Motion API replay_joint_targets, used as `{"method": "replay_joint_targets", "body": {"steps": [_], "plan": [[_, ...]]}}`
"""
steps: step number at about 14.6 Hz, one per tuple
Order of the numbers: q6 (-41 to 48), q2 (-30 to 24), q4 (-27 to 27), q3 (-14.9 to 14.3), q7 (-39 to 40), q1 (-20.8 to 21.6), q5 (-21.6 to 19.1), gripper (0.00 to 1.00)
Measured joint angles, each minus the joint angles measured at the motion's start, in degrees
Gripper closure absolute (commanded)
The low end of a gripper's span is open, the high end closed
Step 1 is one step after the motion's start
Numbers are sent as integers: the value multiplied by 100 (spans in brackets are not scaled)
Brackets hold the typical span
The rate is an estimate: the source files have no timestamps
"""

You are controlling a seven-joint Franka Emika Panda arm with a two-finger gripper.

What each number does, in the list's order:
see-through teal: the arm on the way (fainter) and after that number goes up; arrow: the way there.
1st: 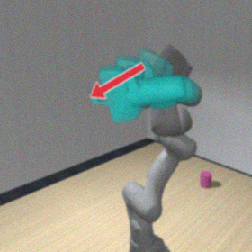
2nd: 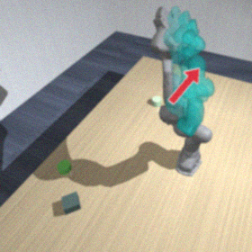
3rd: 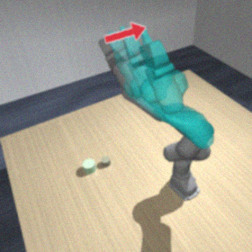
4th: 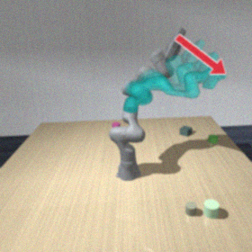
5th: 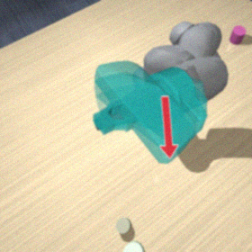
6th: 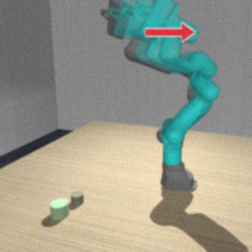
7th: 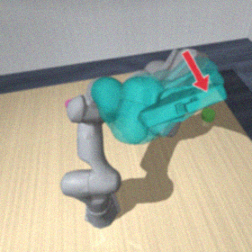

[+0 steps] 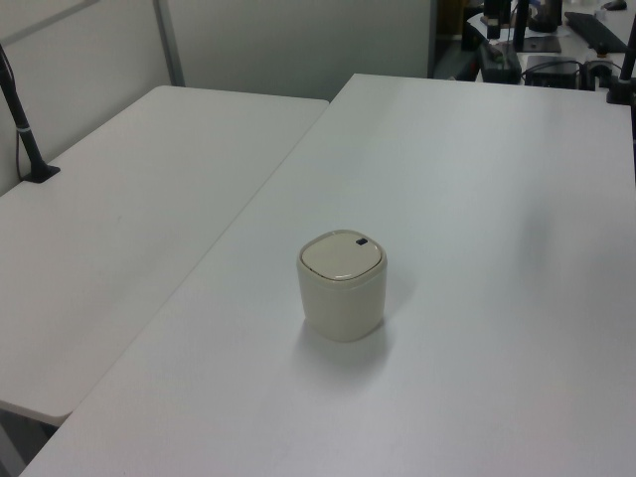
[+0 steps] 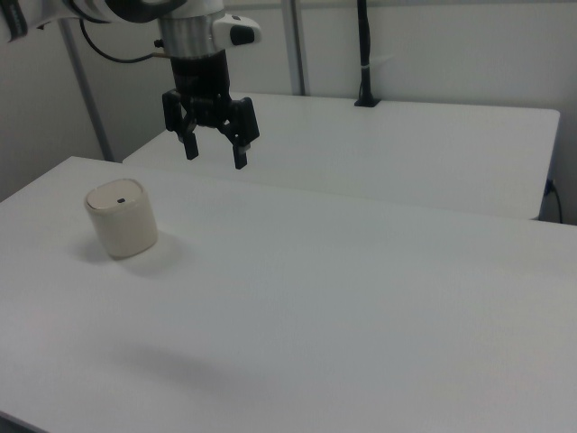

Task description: Open the trash bin

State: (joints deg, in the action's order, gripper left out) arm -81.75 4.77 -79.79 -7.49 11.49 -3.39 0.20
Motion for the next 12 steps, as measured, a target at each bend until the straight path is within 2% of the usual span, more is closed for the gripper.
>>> {"method": "replay_joint_targets", "body": {"steps": [5, 12], "plan": [[-6, 0, 0, -1, 0, -101, -221, 0], [-6, 0, 0, -1, 0, -121, -234, 0]]}}
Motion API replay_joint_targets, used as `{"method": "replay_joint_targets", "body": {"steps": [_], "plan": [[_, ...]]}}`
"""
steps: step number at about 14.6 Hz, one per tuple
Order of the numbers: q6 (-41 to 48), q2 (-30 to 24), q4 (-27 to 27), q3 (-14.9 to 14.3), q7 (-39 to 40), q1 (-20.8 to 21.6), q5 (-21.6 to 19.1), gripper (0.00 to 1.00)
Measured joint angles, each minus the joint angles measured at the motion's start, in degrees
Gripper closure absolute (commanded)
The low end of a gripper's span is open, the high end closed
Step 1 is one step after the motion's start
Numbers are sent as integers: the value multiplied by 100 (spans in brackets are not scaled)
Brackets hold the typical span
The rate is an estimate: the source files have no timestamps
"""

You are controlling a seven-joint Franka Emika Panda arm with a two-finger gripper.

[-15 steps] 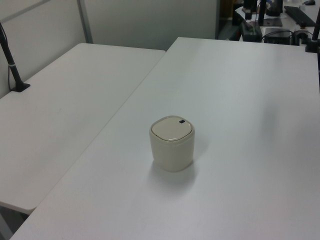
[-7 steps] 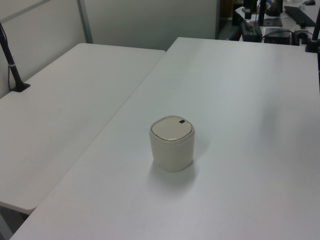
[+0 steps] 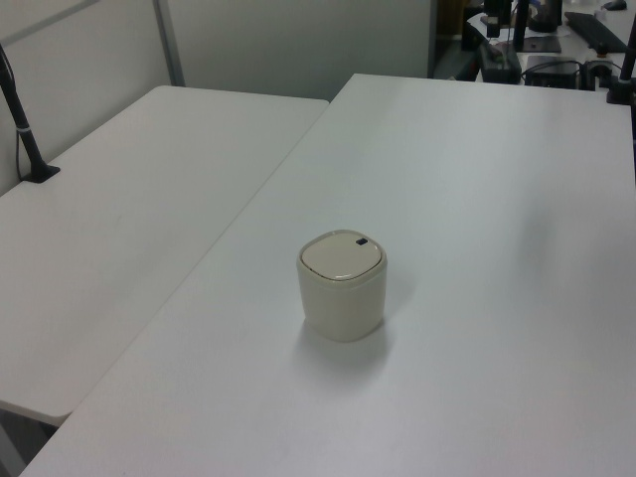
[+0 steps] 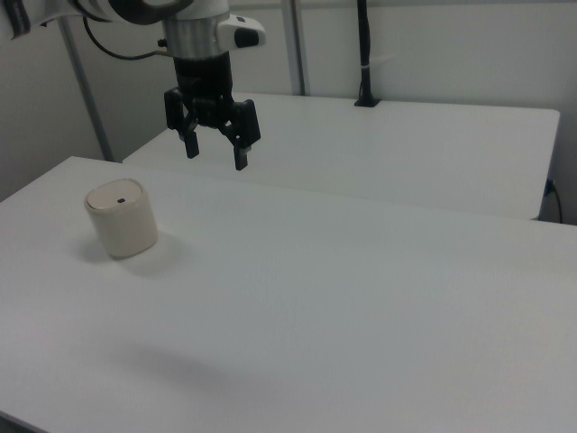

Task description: Open the trash bin

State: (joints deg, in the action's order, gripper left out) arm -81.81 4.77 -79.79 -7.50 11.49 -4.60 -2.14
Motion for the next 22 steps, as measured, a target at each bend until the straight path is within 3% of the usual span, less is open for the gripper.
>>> {"method": "replay_joint_targets", "body": {"steps": [16, 20, 22], "plan": [[189, -16, 0, 118, 163, 40, -25, 0], [653, -14, -24, 138, 1249, 41, -25, 59], [703, 1, -74, 140, 1564, 43, -26, 81]]}}
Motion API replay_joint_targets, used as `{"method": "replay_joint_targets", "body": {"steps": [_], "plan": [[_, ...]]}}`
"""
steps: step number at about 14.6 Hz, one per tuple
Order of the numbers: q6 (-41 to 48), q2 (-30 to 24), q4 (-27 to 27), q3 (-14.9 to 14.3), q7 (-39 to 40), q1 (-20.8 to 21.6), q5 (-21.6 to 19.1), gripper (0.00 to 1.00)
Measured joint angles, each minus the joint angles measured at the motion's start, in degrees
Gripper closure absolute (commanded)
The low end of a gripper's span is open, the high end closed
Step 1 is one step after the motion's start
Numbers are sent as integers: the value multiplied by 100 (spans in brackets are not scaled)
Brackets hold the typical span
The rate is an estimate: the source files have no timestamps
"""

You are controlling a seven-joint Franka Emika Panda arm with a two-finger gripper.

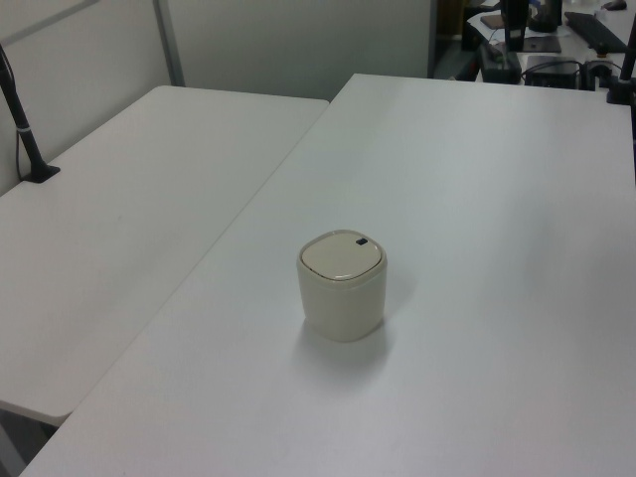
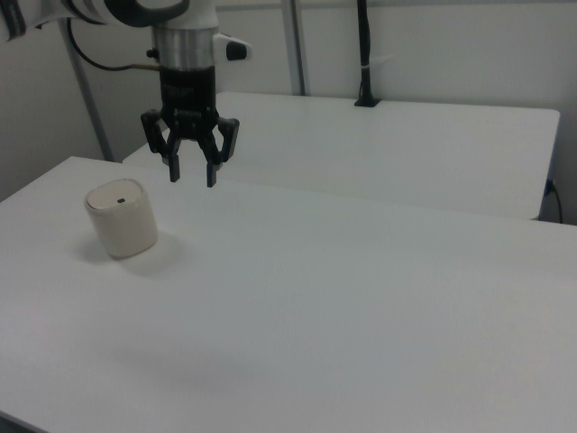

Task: Open the trash bin
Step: 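Move the gripper over the cream bin and lower it to the lid tab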

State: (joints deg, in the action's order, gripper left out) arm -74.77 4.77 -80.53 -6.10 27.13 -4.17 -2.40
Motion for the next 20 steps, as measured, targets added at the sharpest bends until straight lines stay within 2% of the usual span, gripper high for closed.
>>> {"method": "replay_joint_targets", "body": {"steps": [3, 7, 11, 18, 20], "plan": [[-5, 92, -67, 13, 280, 110, -5, 100], [-367, 307, -69, 24, 1158, 388, -22, 100], [-626, 375, -67, 34, 1397, 804, -429, 100], [-1490, 676, -70, 63, 1052, 2255, -506, 100], [-1764, 774, -69, 64, 960, 2552, -506, 100]]}}
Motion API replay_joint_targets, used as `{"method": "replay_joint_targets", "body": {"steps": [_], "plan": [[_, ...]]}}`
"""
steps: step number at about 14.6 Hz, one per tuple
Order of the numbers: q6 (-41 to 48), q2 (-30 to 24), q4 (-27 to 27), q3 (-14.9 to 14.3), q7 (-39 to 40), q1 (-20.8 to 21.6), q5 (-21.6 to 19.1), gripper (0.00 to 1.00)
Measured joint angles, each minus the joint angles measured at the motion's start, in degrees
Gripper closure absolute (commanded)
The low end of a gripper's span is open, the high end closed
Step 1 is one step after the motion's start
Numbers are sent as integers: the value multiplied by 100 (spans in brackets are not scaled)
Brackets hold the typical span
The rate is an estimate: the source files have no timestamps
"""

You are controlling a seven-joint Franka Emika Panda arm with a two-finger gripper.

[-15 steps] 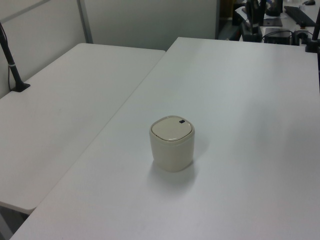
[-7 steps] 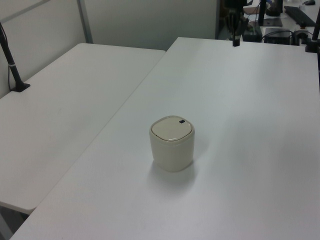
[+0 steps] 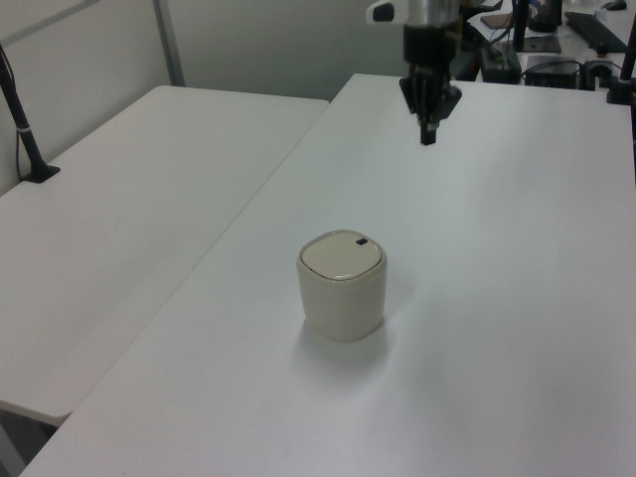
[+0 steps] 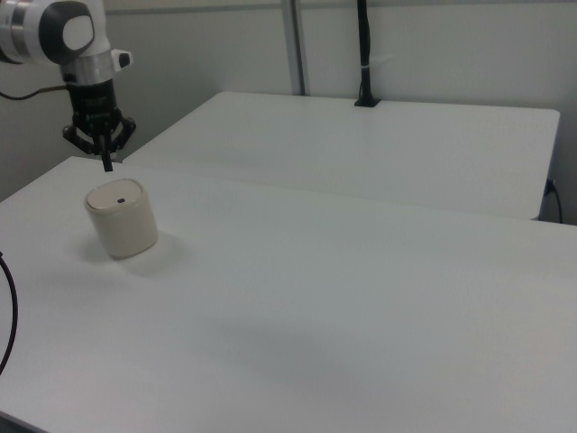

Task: Open the trash bin
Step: 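Move the gripper over the cream bin and lower it to the lid tab, then close the gripper on the dark tab at the lid edge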

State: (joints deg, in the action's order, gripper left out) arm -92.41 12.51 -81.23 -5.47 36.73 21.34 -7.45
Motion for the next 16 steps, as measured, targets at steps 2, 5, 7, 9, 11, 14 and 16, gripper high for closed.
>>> {"method": "replay_joint_targets", "body": {"steps": [2, 5, 7, 9, 11, 14, 16], "plan": [[-354, 146, 10, 1, -16, 219, 0, 100], [-727, 339, 21, -1, -175, 472, 134, 100], [-949, 439, 27, -1, -273, 576, 181, 100], [-1112, 553, 31, -2, -316, 610, 217, 100], [-1348, 702, 32, -2, -362, 628, 302, 100], [-1692, 922, 35, -2, -471, 690, 441, 100], [-1878, 1016, 38, -2, -552, 710, 448, 100]]}}
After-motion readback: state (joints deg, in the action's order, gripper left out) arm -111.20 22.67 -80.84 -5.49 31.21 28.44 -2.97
